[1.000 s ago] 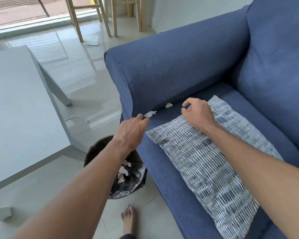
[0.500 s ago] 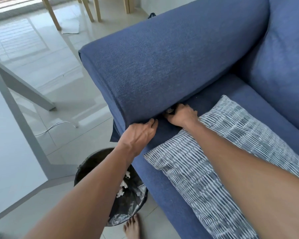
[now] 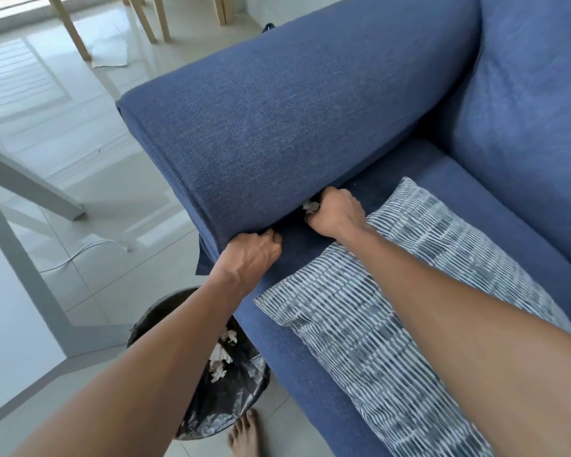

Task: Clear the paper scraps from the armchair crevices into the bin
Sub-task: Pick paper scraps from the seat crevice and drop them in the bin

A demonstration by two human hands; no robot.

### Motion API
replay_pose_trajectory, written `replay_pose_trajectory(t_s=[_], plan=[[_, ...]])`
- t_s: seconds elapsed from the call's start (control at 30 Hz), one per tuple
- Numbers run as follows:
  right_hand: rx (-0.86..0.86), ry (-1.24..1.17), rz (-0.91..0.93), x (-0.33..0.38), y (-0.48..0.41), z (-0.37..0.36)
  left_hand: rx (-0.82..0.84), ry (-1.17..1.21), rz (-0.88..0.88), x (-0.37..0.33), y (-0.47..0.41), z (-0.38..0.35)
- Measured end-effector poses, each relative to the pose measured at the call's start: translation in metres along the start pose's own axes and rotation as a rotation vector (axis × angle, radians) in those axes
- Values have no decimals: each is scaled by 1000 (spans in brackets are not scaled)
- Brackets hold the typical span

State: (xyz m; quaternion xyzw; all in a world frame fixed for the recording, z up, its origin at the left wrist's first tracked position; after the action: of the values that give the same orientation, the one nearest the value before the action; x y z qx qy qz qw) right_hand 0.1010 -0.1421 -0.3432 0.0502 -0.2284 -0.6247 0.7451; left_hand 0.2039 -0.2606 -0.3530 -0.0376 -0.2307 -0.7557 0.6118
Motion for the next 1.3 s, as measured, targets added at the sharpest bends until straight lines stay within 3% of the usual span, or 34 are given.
replay_pose_trajectory(t_s=[0.13, 0.73, 1.0, 1.17, 1.3], plan=[[-7, 73, 33, -9, 8, 13, 5, -31, 5, 1, 2, 0], [-218, 1, 129, -10, 44, 23, -14, 63, 99, 7, 32, -3], [-218, 31, 108, 2, 33, 20, -101, -21, -3, 4, 32, -21], [-253, 70, 91, 3, 25, 20, -6, -146, 8, -2, 34, -32], [-241, 76, 71, 0, 18, 16, -12, -87, -42, -3, 26, -22]])
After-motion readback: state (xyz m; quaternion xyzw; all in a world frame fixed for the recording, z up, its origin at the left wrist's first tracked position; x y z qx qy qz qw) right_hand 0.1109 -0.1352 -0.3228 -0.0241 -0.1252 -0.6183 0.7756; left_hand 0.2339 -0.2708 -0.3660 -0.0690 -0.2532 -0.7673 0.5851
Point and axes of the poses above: each hand's wrist, its own y-axis away from the middle knuckle, its own z-axis out of the back of the hand, x = y × z, the point moved 6 cm from there along -y, towards the middle knuckle, and after that the axes turned 9 degrees about z, right-handed, at the moved point
